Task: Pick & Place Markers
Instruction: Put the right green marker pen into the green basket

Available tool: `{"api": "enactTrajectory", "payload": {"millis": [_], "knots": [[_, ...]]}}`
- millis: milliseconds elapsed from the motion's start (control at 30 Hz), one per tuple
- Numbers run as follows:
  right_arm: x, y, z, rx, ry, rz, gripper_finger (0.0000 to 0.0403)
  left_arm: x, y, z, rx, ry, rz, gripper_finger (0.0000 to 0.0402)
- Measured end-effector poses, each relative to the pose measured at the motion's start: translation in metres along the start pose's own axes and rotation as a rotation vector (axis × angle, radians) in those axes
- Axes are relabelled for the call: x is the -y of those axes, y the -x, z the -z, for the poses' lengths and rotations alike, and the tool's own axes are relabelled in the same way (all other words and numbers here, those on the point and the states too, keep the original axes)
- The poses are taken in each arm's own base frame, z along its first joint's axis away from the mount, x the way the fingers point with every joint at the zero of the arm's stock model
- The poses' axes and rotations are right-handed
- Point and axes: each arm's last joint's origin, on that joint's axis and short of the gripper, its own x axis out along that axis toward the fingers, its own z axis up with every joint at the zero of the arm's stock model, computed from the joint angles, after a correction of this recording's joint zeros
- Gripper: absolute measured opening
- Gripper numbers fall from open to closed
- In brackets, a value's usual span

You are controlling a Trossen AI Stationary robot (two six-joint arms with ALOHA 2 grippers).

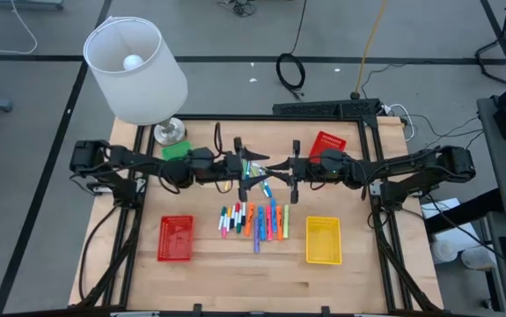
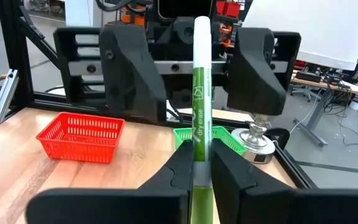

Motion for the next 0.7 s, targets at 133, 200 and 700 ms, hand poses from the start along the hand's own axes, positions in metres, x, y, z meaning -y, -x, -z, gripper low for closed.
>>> {"api": "enactTrajectory", "payload": {"millis": [133,200,700], "knots": [[0.0001,0.0,-0.0004,0.004,0.002,0.001,0.0025,0.0005,-0.0001,0.0022,-0.019,0.009,0.007,0.0253],[0.0001,0.0,-0.0006,0.006,0.002,0.001,0.0025,0.0006,-0.0001,0.002,-0.019,0.011,0.007,0.0248],[-0.0046,0.0002,-0.0019,0.012,0.017,-0.009,0.0026,-0.003,-0.0001,0.0034,-0.019,-0.039,0.037,0.0034]]}}
